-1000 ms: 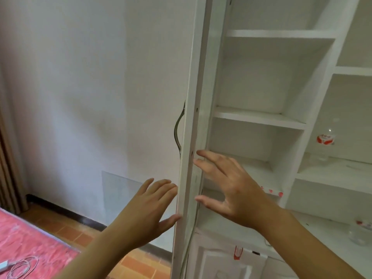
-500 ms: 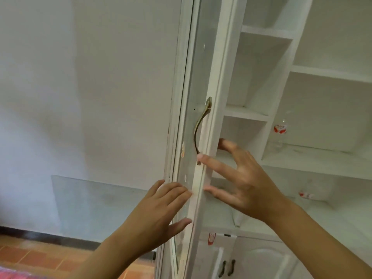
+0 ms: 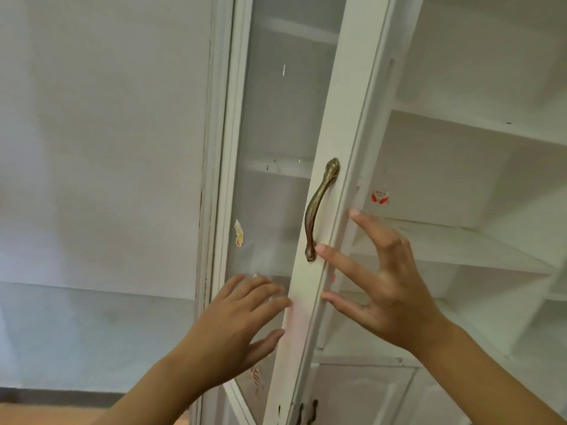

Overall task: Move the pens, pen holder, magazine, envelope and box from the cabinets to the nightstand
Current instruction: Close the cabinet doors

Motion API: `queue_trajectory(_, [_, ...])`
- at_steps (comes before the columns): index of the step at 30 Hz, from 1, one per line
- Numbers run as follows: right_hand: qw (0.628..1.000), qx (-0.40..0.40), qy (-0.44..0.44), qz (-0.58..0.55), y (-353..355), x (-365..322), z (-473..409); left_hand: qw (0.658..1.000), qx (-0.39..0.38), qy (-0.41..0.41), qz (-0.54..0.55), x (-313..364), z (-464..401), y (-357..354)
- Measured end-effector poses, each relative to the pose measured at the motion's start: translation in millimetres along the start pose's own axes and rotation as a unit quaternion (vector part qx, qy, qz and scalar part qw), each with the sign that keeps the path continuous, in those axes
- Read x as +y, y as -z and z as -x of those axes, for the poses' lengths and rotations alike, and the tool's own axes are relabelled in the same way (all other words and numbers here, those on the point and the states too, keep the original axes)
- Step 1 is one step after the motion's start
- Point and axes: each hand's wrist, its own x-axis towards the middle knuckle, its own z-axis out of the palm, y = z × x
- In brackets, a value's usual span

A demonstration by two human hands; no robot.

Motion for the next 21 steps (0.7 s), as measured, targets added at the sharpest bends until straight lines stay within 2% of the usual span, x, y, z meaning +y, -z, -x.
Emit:
queue_trajectory(10, [0.999,0.015,0.030,0.035,-14.9,74.1,25.8,0.999,-0.029,0.005,-0.036,4.3,-61.3,-27.6])
queue_trajectory(16, [0.998,-0.003,0.047,0.044,-31.1,119.9,35.7,0.996,-0.044,0.008,-0.078,9.1,-100.6,-51.8])
queue_trajectory(21, [0.997,-0.017,0.059,0.038,-51.1,160.9,41.1,0.993,-0.027,0.018,-0.117,9.2,-132.0,-77.0])
